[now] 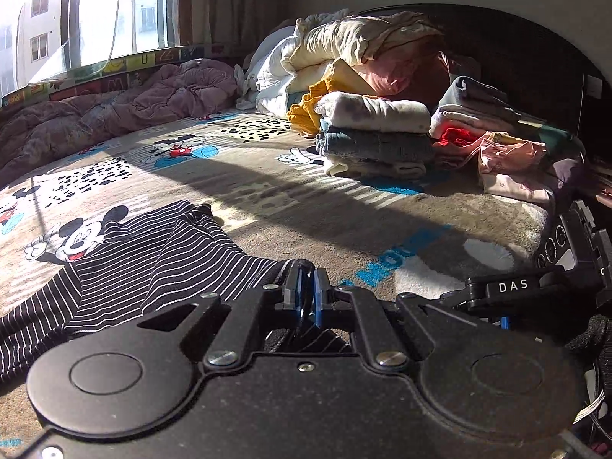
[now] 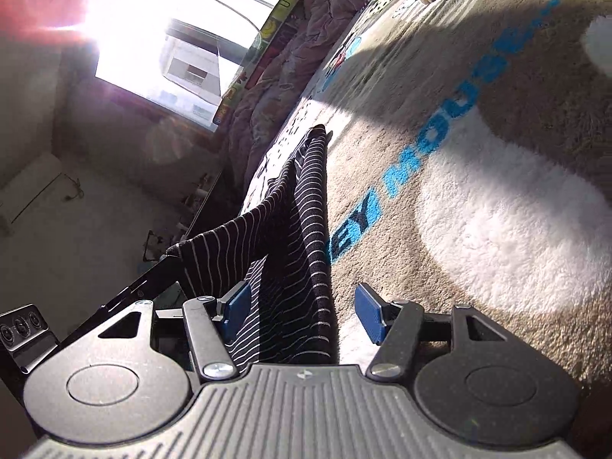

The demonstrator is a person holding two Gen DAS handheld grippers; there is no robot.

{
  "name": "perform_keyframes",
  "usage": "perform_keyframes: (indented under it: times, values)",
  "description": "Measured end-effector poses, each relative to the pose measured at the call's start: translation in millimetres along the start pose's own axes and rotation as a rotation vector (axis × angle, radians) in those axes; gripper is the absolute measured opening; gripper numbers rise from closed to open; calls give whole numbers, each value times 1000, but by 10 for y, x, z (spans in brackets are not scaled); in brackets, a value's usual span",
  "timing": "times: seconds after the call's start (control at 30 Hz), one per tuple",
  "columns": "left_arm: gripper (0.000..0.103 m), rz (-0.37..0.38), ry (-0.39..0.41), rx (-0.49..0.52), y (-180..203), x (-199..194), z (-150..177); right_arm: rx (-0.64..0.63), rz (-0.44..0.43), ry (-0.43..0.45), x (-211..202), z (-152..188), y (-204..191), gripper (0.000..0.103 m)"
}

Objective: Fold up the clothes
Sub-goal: 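Close the right tool on the long side edge of the striped shirt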

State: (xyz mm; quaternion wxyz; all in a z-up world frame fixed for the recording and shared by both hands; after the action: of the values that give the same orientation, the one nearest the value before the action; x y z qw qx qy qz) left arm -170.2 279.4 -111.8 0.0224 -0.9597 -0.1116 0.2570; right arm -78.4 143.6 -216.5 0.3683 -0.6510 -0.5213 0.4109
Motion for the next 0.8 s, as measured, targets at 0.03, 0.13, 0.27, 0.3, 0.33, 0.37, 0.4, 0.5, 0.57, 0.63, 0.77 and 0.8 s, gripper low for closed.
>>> perform_keyframes:
  times: [0.03,0.13,0.27,0.3,0.33,0.37,0.4,0.5,0.57,0.63,0.77,0.8]
  values:
    - [1,9,-2,20,65,9,31,7,-2,1,3,-5,8,61]
    - [0,17,7,52,183,-11,61,22,-8,1,12,-18,27,60]
    - [0,-14,19,65,206,-54,19,42,-17,3,7,-33,46,60]
    - [1,-19,-2,66,196,-29,39,47,-19,5,5,-38,52,60]
    - [7,-21,-33,72,188,9,91,27,-15,2,20,-37,31,60]
    - [23,-40,-50,82,177,30,139,-23,-4,-7,52,-30,-22,60]
    - [33,-68,-57,85,153,34,179,-72,6,-15,84,-23,-74,61]
    - [48,-115,-93,-46,-63,21,348,-222,38,-39,181,-6,-232,60]
    - [50,-136,-113,-139,-199,5,455,-324,58,-59,247,15,-337,52]
    - [53,-152,-118,-228,-295,-42,565,-403,74,-89,330,57,-399,40]
    - [56,-174,-117,-313,-382,-119,719,-432,104,-116,467,76,-400,37]
    - [56,-176,-115,-336,-409,-134,756,-425,104,-121,487,82,-393,37]
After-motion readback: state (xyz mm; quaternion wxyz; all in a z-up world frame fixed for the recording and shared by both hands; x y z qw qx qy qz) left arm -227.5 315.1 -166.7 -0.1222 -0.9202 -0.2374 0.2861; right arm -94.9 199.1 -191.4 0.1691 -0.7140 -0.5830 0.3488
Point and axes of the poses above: each gripper's, at about its wrist camera, not at the fingertips, and x roughly the way its jaws point, y to its right, z to its underside, the point moved 6 cm from there along x, roughly the way its jaws point, and after that the axes turned 7 degrees about -z, right-handed, at the moved point
